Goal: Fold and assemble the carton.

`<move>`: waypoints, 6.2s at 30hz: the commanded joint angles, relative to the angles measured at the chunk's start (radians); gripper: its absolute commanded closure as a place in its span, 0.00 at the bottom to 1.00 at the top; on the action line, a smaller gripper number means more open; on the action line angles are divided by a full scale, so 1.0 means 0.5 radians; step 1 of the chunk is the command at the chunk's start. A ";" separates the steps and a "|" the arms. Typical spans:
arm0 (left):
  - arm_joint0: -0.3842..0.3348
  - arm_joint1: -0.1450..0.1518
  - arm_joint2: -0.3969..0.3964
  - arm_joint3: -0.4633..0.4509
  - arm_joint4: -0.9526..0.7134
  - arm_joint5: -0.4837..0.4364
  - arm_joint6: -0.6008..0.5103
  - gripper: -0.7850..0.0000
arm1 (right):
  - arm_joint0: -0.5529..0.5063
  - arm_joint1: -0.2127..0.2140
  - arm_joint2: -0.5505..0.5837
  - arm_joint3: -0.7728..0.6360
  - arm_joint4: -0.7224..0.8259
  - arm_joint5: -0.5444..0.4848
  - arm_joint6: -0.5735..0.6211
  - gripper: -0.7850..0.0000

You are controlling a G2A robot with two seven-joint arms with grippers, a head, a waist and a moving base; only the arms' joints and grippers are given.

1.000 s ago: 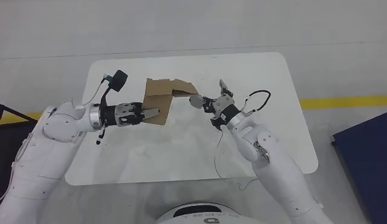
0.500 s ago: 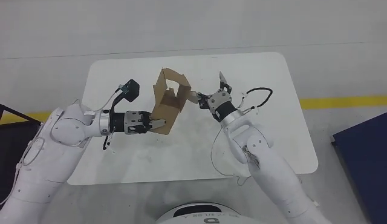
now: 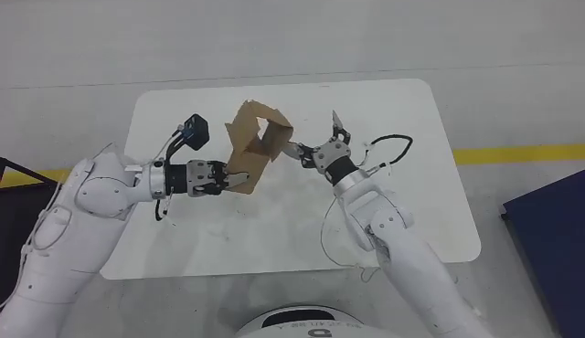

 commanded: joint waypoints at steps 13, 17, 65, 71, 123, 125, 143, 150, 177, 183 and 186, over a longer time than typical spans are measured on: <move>0.039 -0.041 -0.160 -0.090 1.005 -0.323 0.827 1.00 | -0.229 0.014 0.410 0.019 0.728 0.196 0.163 0.00; 0.039 -0.043 -0.163 -0.116 1.091 -0.368 0.894 1.00 | -0.206 0.016 0.407 0.158 0.808 0.343 0.050 0.00; -0.072 0.039 -0.002 -0.013 1.619 -0.374 0.990 1.00 | 0.027 -0.069 0.059 -0.013 0.336 0.346 0.135 0.00; -0.054 0.045 -0.016 -0.016 1.618 -0.382 1.005 1.00 | -0.041 -0.052 0.099 -0.098 0.262 0.463 0.092 0.18; -0.199 0.109 0.367 0.285 0.793 -0.083 1.637 1.00 | 0.168 -0.128 0.173 0.266 0.479 0.373 0.374 0.12; -0.234 0.100 0.373 0.306 0.776 -0.088 1.607 1.00 | 0.157 -0.131 0.155 0.214 0.431 0.344 0.373 0.11; -0.365 0.010 0.389 0.446 1.470 -0.079 1.942 1.00 | 0.064 -0.151 0.059 0.032 -0.236 -0.102 0.187 0.16; -0.372 -0.008 0.401 0.462 1.729 -0.088 2.027 1.00 | 0.041 -0.158 0.027 -0.010 -0.363 -0.087 0.180 0.15; -0.383 -0.070 0.380 0.574 1.903 0.040 2.108 1.00 | 0.030 -0.206 -0.044 -0.002 -0.564 -0.081 0.091 0.00; -0.383 -0.070 0.380 0.574 1.903 0.040 2.108 1.00 | 0.026 -0.206 -0.039 -0.005 -0.563 -0.076 0.092 0.00; -0.383 -0.070 0.380 0.574 1.903 0.040 2.108 1.00 | 0.026 -0.206 -0.039 -0.005 -0.563 -0.076 0.092 0.00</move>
